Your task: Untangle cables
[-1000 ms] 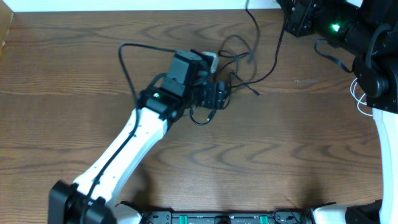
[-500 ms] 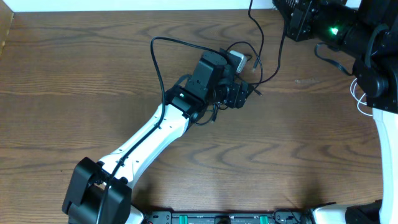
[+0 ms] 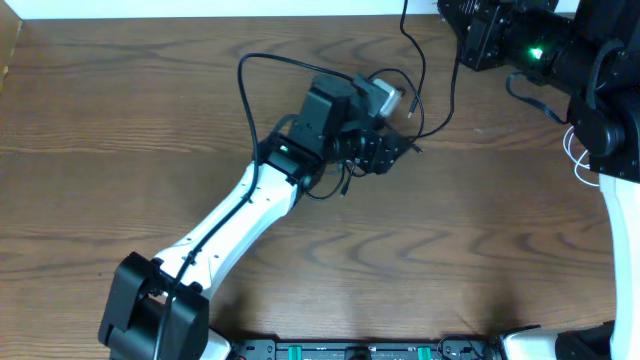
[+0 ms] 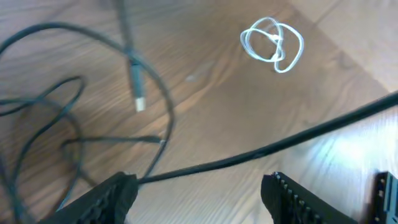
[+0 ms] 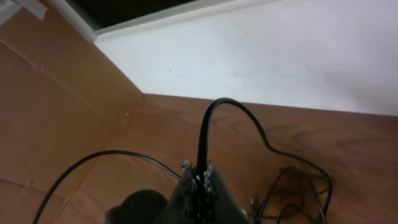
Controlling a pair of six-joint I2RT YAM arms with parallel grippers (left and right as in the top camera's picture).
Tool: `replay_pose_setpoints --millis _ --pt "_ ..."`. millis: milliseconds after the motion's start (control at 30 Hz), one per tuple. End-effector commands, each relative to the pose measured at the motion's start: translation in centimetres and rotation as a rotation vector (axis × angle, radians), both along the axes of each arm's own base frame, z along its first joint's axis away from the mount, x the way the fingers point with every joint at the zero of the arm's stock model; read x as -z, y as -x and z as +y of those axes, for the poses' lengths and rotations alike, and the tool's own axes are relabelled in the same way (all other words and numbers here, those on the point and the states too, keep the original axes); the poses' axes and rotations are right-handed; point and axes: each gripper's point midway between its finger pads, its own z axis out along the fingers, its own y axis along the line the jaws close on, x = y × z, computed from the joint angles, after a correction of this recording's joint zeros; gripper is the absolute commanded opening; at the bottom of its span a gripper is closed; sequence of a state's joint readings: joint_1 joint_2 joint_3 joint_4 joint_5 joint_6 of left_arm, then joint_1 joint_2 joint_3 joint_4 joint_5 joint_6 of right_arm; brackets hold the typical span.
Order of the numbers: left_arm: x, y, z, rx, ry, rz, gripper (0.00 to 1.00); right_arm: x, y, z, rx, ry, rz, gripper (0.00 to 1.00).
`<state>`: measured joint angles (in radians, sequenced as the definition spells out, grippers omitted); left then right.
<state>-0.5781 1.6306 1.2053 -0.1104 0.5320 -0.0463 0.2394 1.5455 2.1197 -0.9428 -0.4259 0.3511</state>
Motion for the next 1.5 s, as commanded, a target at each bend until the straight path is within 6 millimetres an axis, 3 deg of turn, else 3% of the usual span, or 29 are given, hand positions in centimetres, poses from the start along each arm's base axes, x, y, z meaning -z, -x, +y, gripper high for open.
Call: replay_pose_setpoints --millis 0,100,300,333,433,533,667,767,933,1100,1233,1367,1467 --pt "-0.3 -0.3 -1.4 -0.013 -0.028 -0.072 0.7 -0.6 0.4 -0.3 -0.004 0.011 -0.021 0.01" --pt "0.4 -1.1 -2.2 -0.047 -0.051 -0.109 0.7 -0.3 0.5 -0.3 -0.008 0.024 -0.015 0.01" --pt "0.0 -3.0 -3.3 -0.104 0.017 -0.142 0.7 -0.1 0.6 -0.3 -0.01 0.03 -0.009 0.01" --pt "0.1 -3.4 -3.1 -0.128 0.008 -0.153 0.65 -0.1 0.6 -0.3 -0.01 0.03 -0.009 0.01" --pt "0.5 -4.3 -2.1 -0.183 -0.027 -0.162 0.31 0.0 0.6 -0.4 -0.006 0.03 -0.009 0.01" --pt "1.3 -4.7 -0.7 -0.218 -0.054 -0.124 0.11 0.1 0.3 -1.1 0.016 0.034 -0.002 0.01" --pt "0.6 -5.1 1.9 -0.291 -0.048 -0.055 0.07 0.9 -0.3 -3.1 0.097 0.06 0.027 0.01" --pt "-2.6 -5.0 3.6 -0.318 -0.013 -0.093 0.08 2.3 -0.8 -5.0 0.178 0.092 0.074 0.01" --pt "-10.8 -3.5 6.3 -0.354 0.102 -0.231 0.08 4.8 -1.6 -6.7 0.231 0.124 0.167 0.01" --pt "-19.9 0.1 8.5 -0.361 0.248 -0.407 0.08 8.5 -2.5 -7.3 0.242 0.154 0.298 0.01" --pt "-25.1 2.7 10.0 -0.362 0.35 -0.527 0.07 11.1 -3.4 -7.1 0.233 0.171 0.38 0.01" --pt "-27.7 4.3 10.9 -0.362 0.405 -0.591 0.07 12.2 -3.9 -6.4 0.188 0.166 0.407 0.01" --pt "-28.0 4.6 11.1 -0.362 0.413 -0.595 0.07 11.2 -3.9 -4.4 0.043 0.152 0.337 0.01"
